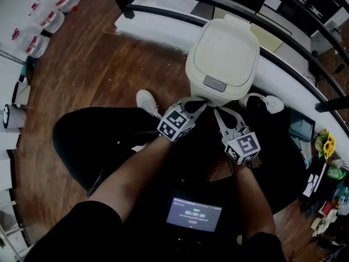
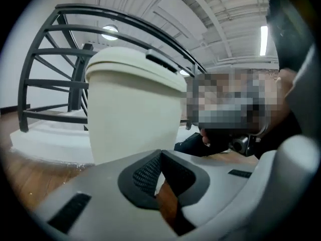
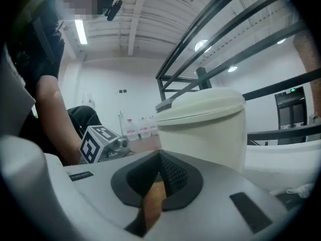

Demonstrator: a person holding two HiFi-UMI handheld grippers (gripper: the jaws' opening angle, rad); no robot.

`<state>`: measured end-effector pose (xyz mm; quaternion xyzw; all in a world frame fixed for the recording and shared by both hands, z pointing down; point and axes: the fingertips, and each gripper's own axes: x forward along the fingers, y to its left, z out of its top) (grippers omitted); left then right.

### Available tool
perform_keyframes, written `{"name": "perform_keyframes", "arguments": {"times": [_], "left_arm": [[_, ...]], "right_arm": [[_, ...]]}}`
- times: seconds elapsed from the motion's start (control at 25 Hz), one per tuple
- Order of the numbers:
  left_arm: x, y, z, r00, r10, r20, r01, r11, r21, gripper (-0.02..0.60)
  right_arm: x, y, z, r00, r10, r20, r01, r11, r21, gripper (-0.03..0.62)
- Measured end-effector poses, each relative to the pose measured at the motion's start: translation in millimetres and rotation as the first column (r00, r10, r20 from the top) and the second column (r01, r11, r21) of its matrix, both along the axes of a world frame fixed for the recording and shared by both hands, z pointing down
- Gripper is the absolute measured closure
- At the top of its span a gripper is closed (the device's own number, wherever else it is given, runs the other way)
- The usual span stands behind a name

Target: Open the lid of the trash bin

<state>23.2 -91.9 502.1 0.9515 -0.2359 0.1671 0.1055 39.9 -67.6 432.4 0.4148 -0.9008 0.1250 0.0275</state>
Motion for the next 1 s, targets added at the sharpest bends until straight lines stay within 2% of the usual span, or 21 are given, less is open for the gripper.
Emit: {"name": "perform_keyframes", "arguments": {"times": [0.44, 0.72, 0.88, 1.0], "left_arm": [[-4, -28, 96, 0.995, -0.011, 0.095, 0.02, 0.995, -0.097, 0.544], [-6, -42, 149, 0.993, -0.025, 0.111, 0.043, 0.986, -0.163, 0.544], [-5, -46, 183, 0.986, -0.004, 0.165, 0.034, 0.983, -0.179, 0.543], [0, -50, 197, 0.989, -0.023, 0.149, 0.053, 0.977, -0.204, 0.543]], "right_arm": [[-11, -39, 47, 0.999, 0.009, 0.042, -0.006, 0.998, -0.07, 0.572], [-18, -47, 87, 0.999, 0.006, 0.051, 0.001, 0.989, -0.146, 0.574], [-19, -57, 99, 0.998, 0.01, 0.057, -0.001, 0.987, -0.158, 0.574], [-18, -61, 104, 0.998, 0.017, 0.067, -0.006, 0.987, -0.159, 0.574]]}}
